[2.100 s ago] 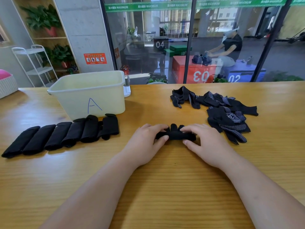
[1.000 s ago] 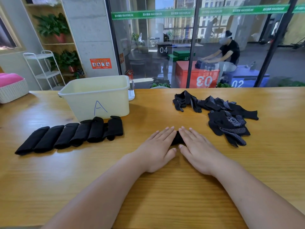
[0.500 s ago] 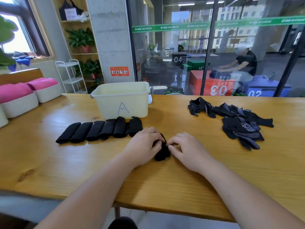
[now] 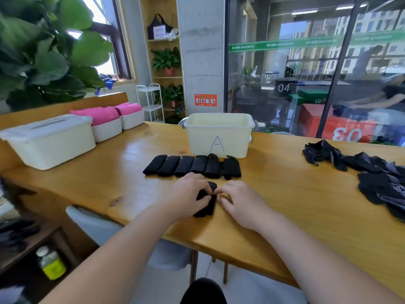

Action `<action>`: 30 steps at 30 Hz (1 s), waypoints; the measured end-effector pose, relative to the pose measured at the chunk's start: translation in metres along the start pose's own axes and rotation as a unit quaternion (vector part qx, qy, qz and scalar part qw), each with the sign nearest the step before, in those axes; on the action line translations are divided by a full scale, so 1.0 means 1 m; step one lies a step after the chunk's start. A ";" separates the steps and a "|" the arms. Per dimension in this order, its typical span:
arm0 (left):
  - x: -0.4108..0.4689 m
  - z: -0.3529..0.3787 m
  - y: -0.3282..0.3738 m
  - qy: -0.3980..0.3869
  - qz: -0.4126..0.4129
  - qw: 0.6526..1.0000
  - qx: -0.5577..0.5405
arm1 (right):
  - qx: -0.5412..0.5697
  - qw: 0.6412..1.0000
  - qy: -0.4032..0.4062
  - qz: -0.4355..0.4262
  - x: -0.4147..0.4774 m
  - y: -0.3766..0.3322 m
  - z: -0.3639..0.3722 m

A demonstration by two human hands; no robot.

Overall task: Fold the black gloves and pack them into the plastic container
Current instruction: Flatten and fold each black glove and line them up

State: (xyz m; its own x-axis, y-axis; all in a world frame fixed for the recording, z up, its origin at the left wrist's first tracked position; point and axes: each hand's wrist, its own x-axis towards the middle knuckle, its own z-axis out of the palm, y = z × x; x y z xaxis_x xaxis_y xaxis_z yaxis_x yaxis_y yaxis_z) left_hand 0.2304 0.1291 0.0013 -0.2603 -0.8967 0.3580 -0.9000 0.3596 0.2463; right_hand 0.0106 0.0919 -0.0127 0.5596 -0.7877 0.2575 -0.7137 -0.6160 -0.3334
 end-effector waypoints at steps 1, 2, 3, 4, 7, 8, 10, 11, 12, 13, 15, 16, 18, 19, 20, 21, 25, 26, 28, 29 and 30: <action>-0.006 -0.005 -0.009 0.006 -0.005 1.000 0.009 | -0.006 1.000 -0.007 -0.008 0.006 -0.008 0.005; -0.013 -0.009 -0.018 0.010 -0.015 1.000 0.018 | -0.015 1.000 -0.014 -0.016 0.012 -0.015 0.009; -0.018 -0.014 -0.027 0.011 -0.030 0.999 0.024 | -0.027 0.999 -0.021 -0.023 0.018 -0.022 0.014; -0.024 -0.018 -0.037 0.010 -0.048 0.998 0.030 | -0.037 0.998 -0.027 -0.030 0.024 -0.029 0.019; -0.037 -0.032 -0.067 0.013 -0.104 0.994 0.044 | -0.047 0.997 -0.039 -0.046 0.043 -0.047 0.032; -0.041 -0.036 -0.076 0.016 -0.121 0.992 0.045 | -0.047 0.997 -0.042 -0.051 0.049 -0.053 0.036; -0.047 -0.045 -0.090 0.019 -0.152 0.987 0.052 | -0.045 0.996 -0.048 -0.058 0.062 -0.063 0.044; -0.049 -0.048 -0.096 0.020 -0.165 0.984 0.062 | -0.043 0.996 -0.053 -0.061 0.068 -0.068 0.047; -0.051 -0.051 -0.101 0.022 -0.176 0.981 0.074 | -0.042 0.996 -0.056 -0.062 0.073 -0.072 0.050; -0.053 -0.054 -0.107 0.025 -0.188 0.978 0.084 | -0.041 0.995 -0.058 -0.064 0.078 -0.077 0.053; -0.055 -0.057 -0.117 0.030 -0.217 0.971 0.096 | -0.044 0.995 -0.063 -0.066 0.085 -0.085 0.057; -0.055 -0.058 -0.122 0.031 -0.231 0.968 0.097 | -0.048 0.994 -0.065 -0.067 0.088 -0.088 0.059; -0.055 -0.060 -0.129 0.033 -0.252 0.962 0.102 | -0.058 0.994 -0.065 -0.067 0.093 -0.091 0.063; -0.053 -0.061 -0.131 0.033 -0.258 0.960 0.105 | -0.059 0.994 -0.064 -0.064 0.095 -0.092 0.064; -0.051 -0.062 -0.131 0.034 -0.260 0.959 0.108 | -0.057 0.994 -0.063 -0.062 0.097 -0.092 0.065; -0.049 -0.063 -0.130 0.037 -0.260 0.959 0.109 | -0.054 0.995 -0.062 -0.061 0.098 -0.092 0.064; -0.039 -0.058 -0.117 0.064 -0.231 0.966 0.100 | -0.039 0.996 -0.050 -0.058 0.098 -0.086 0.057; -0.035 -0.056 -0.112 0.071 -0.222 0.968 0.089 | -0.039 0.997 -0.047 -0.056 0.097 -0.083 0.054; -0.027 -0.050 -0.097 0.075 -0.203 0.974 0.059 | -0.042 0.997 -0.040 -0.048 0.094 -0.076 0.048; -0.023 -0.046 -0.089 0.074 -0.191 0.978 0.050 | -0.044 0.997 -0.035 -0.043 0.091 -0.070 0.043; -0.018 -0.042 -0.080 0.072 -0.177 0.981 0.043 | -0.046 0.998 -0.030 -0.037 0.088 -0.064 0.038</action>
State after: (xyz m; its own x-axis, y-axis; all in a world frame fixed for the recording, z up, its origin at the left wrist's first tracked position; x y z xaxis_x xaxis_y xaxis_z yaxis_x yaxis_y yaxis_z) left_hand 0.3218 0.1274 0.0127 0.1206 -0.9132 0.3894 -0.9529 0.0036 0.3034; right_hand 0.1221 0.0622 -0.0032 0.6336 -0.7407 0.2233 -0.7043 -0.6717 -0.2298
